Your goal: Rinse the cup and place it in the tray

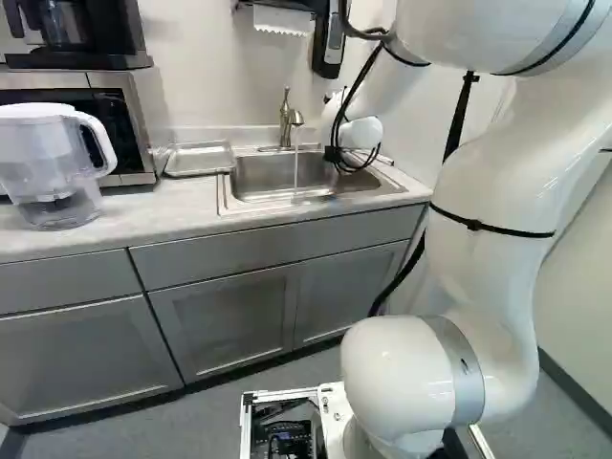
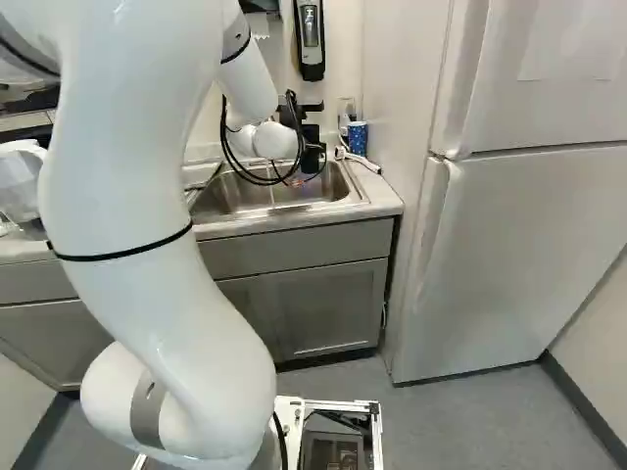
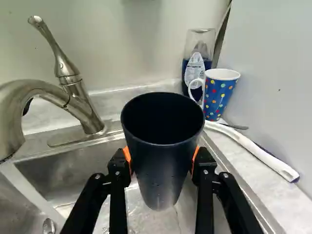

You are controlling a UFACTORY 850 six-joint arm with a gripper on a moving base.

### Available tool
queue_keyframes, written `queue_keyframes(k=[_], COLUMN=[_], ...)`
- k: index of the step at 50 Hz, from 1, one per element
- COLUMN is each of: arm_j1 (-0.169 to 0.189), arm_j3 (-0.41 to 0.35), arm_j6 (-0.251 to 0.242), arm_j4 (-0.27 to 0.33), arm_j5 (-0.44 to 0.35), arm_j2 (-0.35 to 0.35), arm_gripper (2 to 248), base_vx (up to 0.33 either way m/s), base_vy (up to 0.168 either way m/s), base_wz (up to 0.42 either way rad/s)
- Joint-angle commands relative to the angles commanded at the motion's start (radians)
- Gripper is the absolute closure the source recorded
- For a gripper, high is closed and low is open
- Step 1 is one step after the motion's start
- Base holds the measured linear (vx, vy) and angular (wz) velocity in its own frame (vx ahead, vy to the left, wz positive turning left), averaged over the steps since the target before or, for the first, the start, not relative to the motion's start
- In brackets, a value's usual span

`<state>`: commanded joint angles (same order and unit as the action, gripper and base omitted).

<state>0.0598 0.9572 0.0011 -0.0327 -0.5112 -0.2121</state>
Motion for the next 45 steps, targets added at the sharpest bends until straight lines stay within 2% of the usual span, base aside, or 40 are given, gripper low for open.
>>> queue_keyframes(k=[45], arm_j1=[-0.055], arm_j3=[-0.068], arm_j6=[0.000], arm_j4=[0.000], arm_j5=[-0.116], arm_j2=[-0.031], arm_gripper=[125], base_vx=[0.000], base_vy=[0.000], base_wz=[0.000])
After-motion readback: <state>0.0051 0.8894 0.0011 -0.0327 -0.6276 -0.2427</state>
